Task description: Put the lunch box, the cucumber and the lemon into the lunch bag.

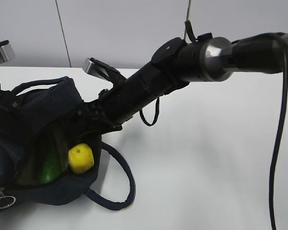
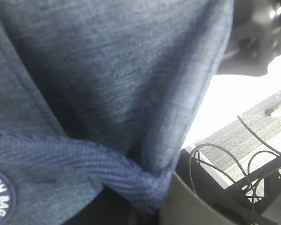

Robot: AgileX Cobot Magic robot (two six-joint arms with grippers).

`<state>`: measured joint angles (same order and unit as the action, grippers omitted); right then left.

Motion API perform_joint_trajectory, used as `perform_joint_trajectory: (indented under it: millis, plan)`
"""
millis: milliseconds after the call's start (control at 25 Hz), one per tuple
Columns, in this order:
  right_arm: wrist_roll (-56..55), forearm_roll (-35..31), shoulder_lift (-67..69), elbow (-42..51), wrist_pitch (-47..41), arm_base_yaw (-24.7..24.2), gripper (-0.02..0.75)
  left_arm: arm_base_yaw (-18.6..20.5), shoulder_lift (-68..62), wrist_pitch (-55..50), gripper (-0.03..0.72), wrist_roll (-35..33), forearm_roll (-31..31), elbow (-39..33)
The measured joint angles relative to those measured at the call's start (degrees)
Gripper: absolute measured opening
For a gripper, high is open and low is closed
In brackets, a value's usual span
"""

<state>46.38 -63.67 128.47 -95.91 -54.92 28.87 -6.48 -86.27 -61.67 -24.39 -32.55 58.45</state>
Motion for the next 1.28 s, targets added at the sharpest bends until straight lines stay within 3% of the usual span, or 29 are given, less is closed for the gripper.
perform_joint_trajectory:
  millis: [480,800,1280]
  plan:
    - [-8.20,16.44,0.00,0.00,-12.30,-4.02,0.489,0.00,0.00,-0.13,-0.008,-0.13,0.00,0.00]
    - [-14.93,24.03,0.00,0.00,-13.37,-4.02,0.489,0.00,0.00,-0.24,-0.008,-0.17,0.00,0.00]
    - [-17.18,24.92,0.00,0.00,-13.62,-2.97,0.489,0.00,0.00,-0.24,-0.008,-0.26,0.00,0.00]
